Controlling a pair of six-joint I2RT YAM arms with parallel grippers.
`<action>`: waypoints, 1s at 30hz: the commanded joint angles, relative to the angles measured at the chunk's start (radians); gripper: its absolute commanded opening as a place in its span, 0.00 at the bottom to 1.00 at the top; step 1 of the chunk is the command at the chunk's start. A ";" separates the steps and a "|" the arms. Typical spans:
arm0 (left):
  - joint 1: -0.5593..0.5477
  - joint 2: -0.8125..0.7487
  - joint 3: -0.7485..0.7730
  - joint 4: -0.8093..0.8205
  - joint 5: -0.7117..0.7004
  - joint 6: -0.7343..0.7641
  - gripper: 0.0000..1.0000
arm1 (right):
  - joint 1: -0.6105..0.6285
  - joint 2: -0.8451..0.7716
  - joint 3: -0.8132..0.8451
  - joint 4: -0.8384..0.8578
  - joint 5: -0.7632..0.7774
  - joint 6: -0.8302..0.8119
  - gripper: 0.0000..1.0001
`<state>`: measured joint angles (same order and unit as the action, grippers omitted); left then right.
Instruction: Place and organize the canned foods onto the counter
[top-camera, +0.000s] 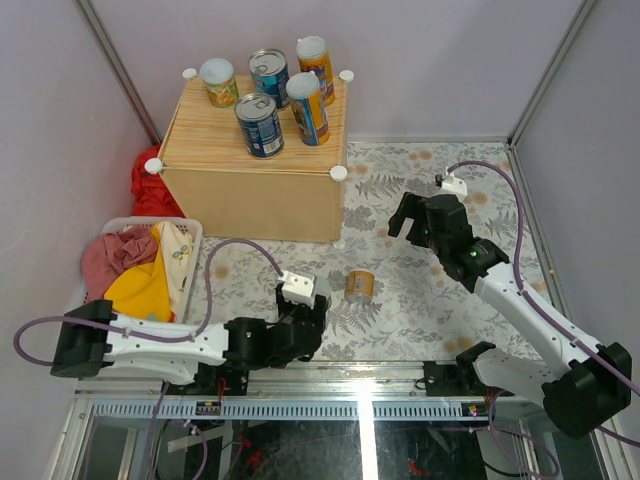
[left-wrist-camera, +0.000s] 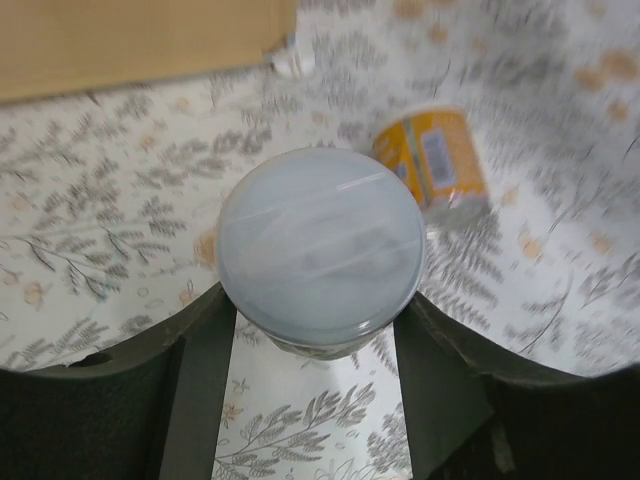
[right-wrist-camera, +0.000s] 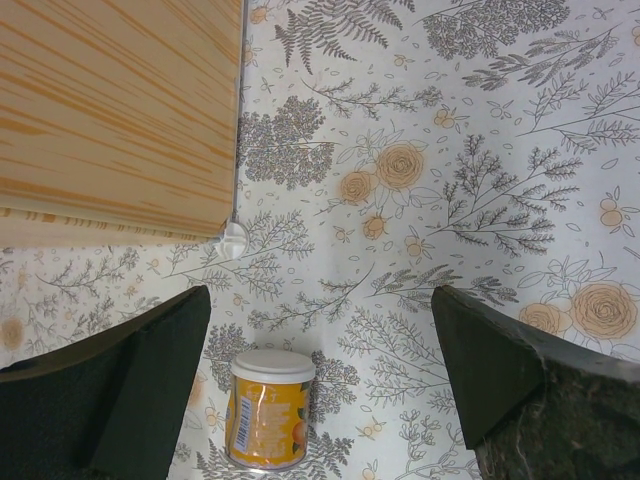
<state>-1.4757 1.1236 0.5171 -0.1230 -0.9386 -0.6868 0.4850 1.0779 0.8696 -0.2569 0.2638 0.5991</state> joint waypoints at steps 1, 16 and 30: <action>-0.006 -0.087 0.170 -0.120 -0.249 -0.002 0.00 | -0.004 -0.003 0.012 0.037 -0.023 0.002 0.99; 0.292 -0.156 0.556 0.106 -0.234 0.596 0.00 | -0.005 0.008 0.008 0.058 -0.057 0.009 1.00; 0.662 0.163 1.209 0.176 0.096 0.885 0.00 | -0.004 -0.027 -0.019 0.070 -0.066 0.015 1.00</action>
<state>-0.8825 1.2472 1.5875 -0.0406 -0.9443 0.1188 0.4850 1.0824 0.8566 -0.2340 0.2142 0.6067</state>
